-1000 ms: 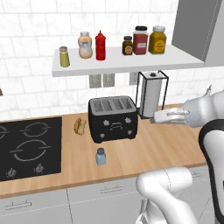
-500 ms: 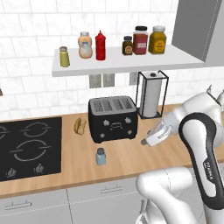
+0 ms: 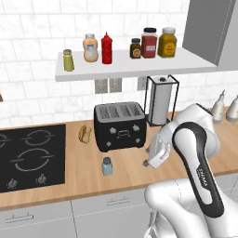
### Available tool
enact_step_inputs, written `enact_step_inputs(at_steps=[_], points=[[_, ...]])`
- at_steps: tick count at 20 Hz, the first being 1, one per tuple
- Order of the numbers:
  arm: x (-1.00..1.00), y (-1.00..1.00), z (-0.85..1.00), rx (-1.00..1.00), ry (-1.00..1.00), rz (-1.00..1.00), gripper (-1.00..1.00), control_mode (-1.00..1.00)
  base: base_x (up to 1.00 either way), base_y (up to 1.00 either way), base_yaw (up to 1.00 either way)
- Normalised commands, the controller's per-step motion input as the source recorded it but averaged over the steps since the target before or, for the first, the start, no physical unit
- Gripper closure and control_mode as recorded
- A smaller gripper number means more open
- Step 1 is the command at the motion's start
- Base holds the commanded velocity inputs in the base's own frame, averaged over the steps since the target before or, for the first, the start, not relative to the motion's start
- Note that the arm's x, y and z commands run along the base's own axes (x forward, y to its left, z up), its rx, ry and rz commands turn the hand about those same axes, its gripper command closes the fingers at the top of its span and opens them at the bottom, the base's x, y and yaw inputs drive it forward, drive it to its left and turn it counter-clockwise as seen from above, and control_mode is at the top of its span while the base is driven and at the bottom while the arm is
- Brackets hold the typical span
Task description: Put the shaker and condiment bottle from the counter next to their counterparts in the cabinet.
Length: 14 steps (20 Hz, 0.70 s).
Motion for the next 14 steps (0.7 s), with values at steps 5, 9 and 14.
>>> enact_step_inputs(at_steps=[5, 9, 14], points=[[0.04, 0.01, -0.55, -0.03, -0.18, 0.05, -1.0, -1.0, 0.0, 0.0, 0.0], [0.06, 0.06, -0.53, -0.02, -0.25, 0.08, -1.0, -1.0, 0.0, 0.0, 0.0], [0.01, 0.0, -0.25, 0.0, -0.06, 0.15, -1.0, -1.0, 0.0, 0.0, 0.0]])
